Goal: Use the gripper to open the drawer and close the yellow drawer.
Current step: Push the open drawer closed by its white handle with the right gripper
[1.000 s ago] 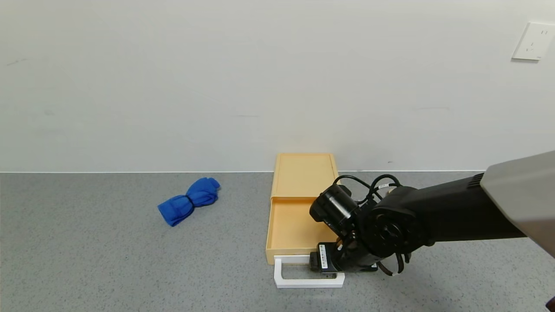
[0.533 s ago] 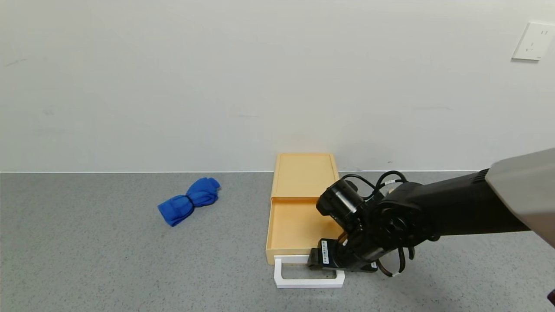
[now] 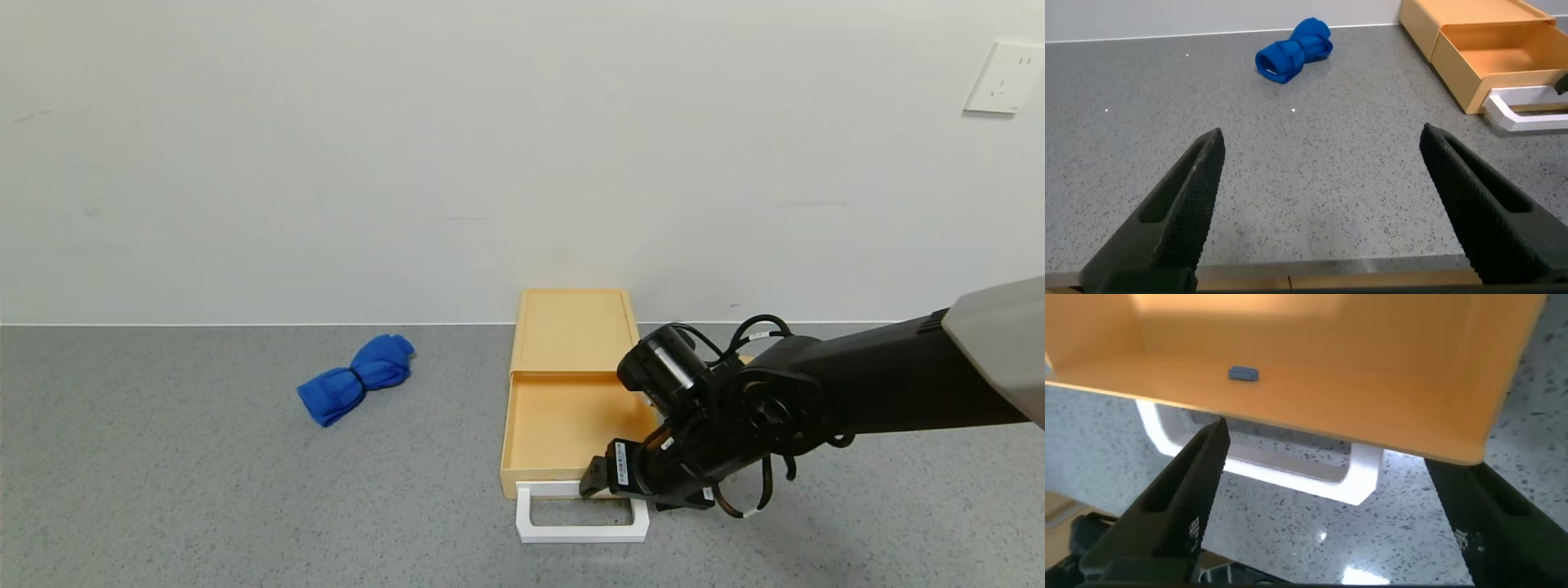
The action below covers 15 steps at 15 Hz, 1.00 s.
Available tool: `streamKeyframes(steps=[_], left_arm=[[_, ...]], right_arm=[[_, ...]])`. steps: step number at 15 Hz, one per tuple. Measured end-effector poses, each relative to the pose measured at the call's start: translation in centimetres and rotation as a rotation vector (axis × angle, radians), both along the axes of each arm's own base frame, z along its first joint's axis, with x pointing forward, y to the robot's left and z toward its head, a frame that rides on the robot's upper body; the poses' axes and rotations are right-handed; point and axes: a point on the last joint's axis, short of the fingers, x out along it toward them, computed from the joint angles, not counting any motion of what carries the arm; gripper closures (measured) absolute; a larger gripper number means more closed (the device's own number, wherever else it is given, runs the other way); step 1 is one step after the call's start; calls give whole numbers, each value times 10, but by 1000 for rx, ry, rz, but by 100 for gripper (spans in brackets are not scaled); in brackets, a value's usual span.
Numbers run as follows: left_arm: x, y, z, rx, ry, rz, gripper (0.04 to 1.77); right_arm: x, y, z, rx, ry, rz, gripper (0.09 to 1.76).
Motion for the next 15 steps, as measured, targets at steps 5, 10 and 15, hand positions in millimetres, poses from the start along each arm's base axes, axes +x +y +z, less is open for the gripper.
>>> streamKeyframes(steps=[5, 10, 15], left_arm=[[0, 0, 0, 0, 0, 0, 9], [0, 0, 0, 1, 0, 0, 9], [0, 0, 0, 0, 0, 0, 9]], right_arm=[[1, -2, -1, 1, 3, -4, 14], [1, -1, -2, 0, 4, -3, 14], [6, 0, -1, 23, -24, -7, 14]])
